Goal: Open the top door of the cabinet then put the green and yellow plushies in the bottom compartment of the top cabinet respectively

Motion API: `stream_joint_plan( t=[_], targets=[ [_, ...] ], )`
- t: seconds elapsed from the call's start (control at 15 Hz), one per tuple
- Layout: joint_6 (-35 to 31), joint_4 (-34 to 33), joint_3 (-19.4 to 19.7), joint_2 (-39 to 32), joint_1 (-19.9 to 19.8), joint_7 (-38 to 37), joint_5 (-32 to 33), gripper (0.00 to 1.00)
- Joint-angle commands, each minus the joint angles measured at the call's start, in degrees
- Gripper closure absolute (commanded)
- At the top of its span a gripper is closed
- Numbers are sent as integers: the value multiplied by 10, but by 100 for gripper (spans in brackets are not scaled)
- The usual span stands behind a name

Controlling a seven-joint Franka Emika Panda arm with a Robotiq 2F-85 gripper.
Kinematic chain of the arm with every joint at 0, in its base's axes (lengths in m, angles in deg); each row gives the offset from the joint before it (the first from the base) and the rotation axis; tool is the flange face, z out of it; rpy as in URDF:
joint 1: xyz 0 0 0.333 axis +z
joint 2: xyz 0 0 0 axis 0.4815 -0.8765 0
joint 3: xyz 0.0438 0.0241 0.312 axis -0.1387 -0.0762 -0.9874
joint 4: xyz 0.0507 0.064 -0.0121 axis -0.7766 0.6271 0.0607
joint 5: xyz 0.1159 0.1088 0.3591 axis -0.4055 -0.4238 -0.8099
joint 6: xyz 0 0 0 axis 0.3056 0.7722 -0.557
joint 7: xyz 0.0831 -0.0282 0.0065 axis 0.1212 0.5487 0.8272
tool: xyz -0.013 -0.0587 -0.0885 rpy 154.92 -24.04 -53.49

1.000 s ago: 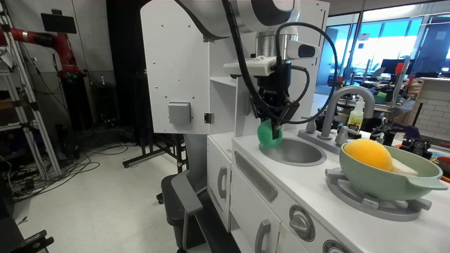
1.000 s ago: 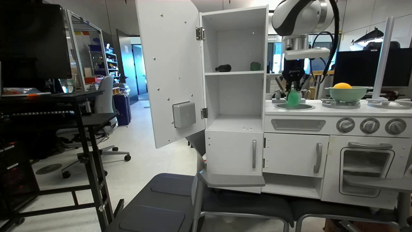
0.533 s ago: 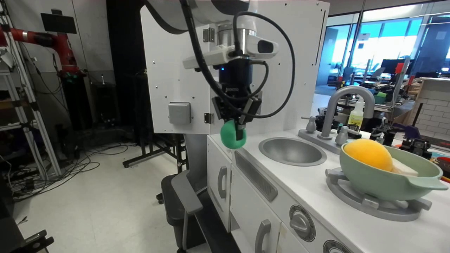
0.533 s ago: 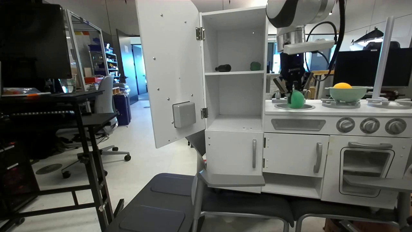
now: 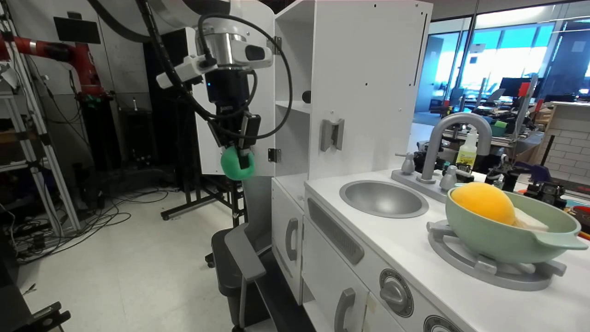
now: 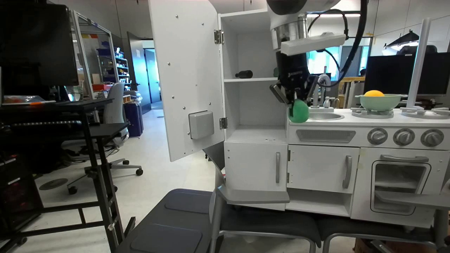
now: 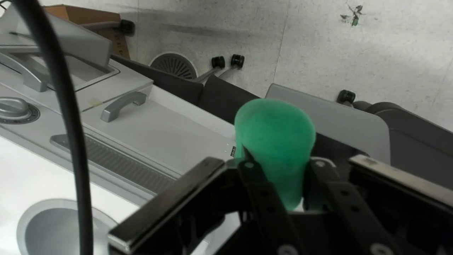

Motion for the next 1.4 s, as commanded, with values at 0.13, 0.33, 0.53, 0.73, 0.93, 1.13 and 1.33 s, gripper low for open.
stream_joint_plan(
  t=[0.13, 0.33, 0.53, 0.73, 0.93, 1.13, 1.33],
  targets=[
    [-56, -75, 18, -73, 54, -117, 94, 94],
    [-111, -138, 50, -141, 78, -192, 156, 94],
    [-135, -232, 86, -235, 94, -243, 196, 94],
    [-139, -326, 118, -324, 102, -266, 213, 94],
    [-148, -416, 152, -406, 106, -284, 226, 94],
    [-138, -503, 180, -467, 100, -292, 232, 94],
    [-130, -588, 204, -516, 85, -290, 228, 94]
  ],
)
